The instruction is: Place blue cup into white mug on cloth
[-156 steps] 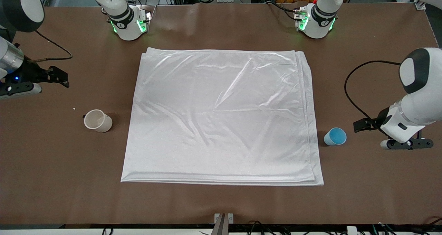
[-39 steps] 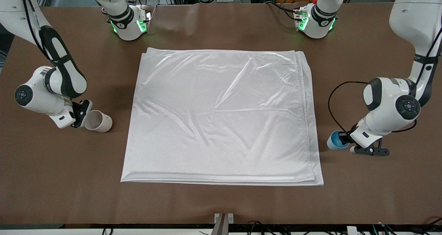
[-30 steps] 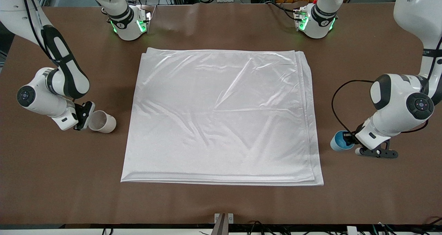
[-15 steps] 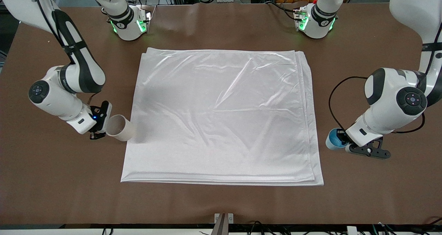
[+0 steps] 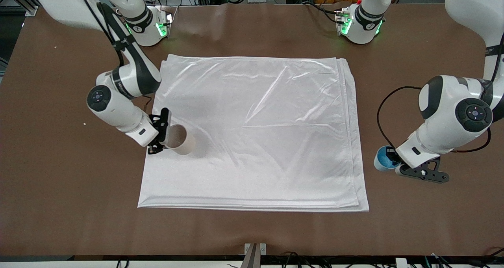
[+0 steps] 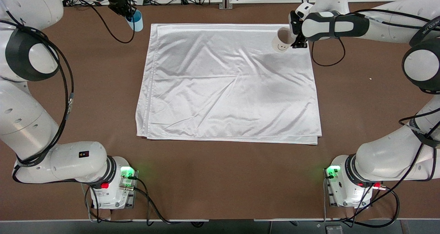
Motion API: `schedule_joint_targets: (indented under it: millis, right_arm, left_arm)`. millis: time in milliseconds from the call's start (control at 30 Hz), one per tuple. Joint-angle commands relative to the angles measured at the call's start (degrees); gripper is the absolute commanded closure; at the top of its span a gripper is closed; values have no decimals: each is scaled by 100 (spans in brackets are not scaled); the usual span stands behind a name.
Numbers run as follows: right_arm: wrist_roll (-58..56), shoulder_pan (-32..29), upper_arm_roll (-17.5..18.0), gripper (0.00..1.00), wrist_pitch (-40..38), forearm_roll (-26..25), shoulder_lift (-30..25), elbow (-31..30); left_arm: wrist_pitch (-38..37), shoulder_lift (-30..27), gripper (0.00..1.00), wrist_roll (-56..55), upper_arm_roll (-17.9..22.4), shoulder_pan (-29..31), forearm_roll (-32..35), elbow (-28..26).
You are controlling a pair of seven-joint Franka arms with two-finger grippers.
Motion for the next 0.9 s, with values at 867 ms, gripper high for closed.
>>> schedule_joint_targets:
  millis: [867]
  right_arm:
    - [3543,2109,-141,100,-931,-1422,1178,1605]
  left_arm:
    - [-1143,-567,100,-271,-481,-45,99,9]
